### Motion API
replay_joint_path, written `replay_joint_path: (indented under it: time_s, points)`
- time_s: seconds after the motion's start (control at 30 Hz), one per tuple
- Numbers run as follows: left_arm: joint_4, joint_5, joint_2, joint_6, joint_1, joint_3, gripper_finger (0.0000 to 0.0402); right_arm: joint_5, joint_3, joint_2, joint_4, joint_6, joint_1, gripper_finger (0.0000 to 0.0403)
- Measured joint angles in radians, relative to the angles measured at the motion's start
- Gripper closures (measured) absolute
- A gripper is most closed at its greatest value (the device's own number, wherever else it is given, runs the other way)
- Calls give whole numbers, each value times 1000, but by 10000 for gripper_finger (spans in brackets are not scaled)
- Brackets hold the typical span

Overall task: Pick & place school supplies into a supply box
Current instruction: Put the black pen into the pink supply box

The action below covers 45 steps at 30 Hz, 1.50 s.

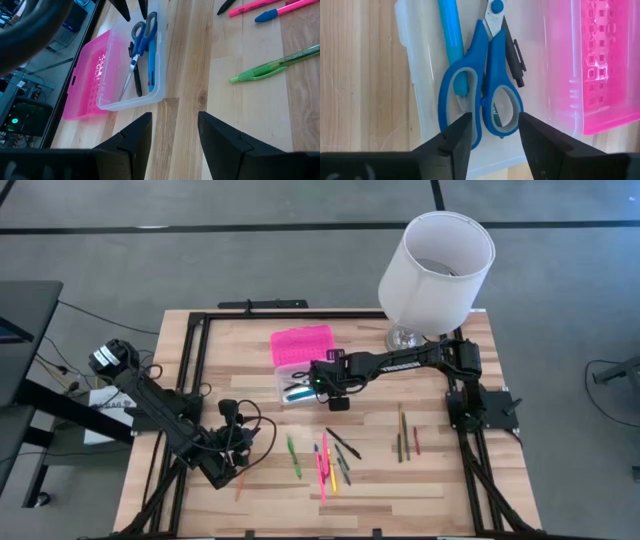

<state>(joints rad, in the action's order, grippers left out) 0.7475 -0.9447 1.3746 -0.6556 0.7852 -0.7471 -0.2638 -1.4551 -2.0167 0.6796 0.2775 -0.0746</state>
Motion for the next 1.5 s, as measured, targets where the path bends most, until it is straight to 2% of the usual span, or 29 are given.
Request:
replay_joint_path:
  time_s: [0.43,0.73,0.87,1.13,1.37,1.5]
  points:
    - [0,0,0,0,0,0,246,0,0,9,2,-30,4,266]
    - [0,0,0,-13,0,0,246,0,-16,160,89,-172,62,276]
    - [-1,24,0,-21,0,0,246,0,-16,207,188,-330,117,279]
    - [-2,46,0,-39,0,0,246,0,-14,218,462,-849,247,280]
    - [-3,46,0,-71,0,0,246,-47,55,219,536,-1113,396,280]
    - [-3,42,0,-92,0,0,246,-123,119,218,556,-1268,484,280]
